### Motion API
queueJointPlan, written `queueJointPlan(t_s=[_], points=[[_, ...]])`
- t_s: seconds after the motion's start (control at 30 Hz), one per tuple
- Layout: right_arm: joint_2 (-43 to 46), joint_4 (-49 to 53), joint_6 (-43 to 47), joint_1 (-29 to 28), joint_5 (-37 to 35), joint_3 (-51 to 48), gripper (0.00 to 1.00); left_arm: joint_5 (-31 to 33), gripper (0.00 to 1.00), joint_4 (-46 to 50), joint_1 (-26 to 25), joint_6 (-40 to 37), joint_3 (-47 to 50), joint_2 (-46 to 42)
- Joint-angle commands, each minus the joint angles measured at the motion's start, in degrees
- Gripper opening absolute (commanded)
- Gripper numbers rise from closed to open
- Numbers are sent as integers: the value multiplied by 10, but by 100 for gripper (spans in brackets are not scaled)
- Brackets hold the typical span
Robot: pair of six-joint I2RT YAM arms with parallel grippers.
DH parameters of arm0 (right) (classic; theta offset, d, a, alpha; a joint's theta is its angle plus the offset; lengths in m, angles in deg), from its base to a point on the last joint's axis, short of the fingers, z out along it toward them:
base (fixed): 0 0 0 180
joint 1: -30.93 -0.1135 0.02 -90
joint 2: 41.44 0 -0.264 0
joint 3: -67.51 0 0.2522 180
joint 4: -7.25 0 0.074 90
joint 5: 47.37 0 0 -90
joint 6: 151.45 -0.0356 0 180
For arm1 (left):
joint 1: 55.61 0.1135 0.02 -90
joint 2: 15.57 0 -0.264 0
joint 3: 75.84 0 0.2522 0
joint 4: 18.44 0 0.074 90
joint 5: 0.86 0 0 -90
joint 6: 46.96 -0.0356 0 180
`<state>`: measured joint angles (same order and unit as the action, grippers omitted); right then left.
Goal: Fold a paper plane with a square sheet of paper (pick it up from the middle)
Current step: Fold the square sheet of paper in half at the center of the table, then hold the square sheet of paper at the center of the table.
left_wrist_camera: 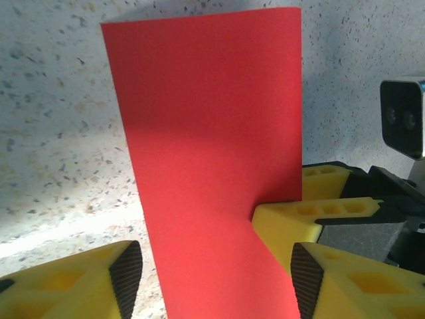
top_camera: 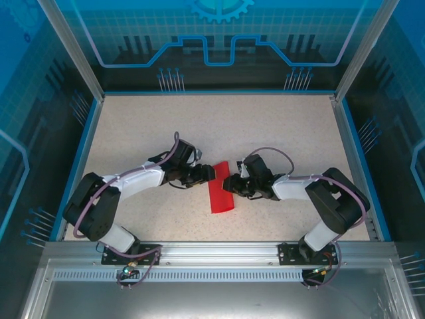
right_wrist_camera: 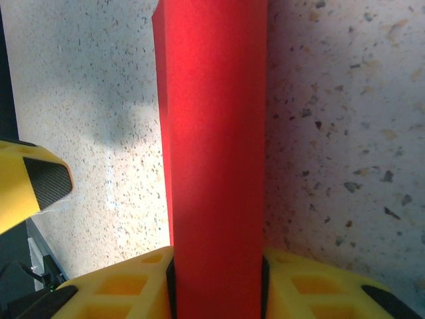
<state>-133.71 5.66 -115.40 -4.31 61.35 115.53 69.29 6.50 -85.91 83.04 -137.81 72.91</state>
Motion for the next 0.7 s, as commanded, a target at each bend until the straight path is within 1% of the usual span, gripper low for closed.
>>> queueJointPlan(t_s=[0.0, 0.1, 0.2, 0.27, 0.4, 0.47, 0.67], points=[[-11, -33, 7, 13, 20, -15, 35, -10, 57, -25, -10, 12, -9, 15], [-10, -32, 8, 17, 22, -19, 35, -11, 51, -34, -15, 15, -8, 27], [-13, -35, 5, 17, 22, -21, 38, -13, 45, -36, -22, 13, -14, 44], [-16, -37, 4, 18, 20, -22, 38, -17, 39, -41, -24, 15, -17, 58], [-14, -38, 6, 19, 21, -24, 39, -18, 37, -42, -28, 13, -20, 77], [-14, -38, 7, 20, 22, -24, 39, -14, 33, -39, -32, 10, -24, 85], [-14, -35, 10, 20, 22, -25, 41, -8, 32, -33, -42, 5, -34, 110]])
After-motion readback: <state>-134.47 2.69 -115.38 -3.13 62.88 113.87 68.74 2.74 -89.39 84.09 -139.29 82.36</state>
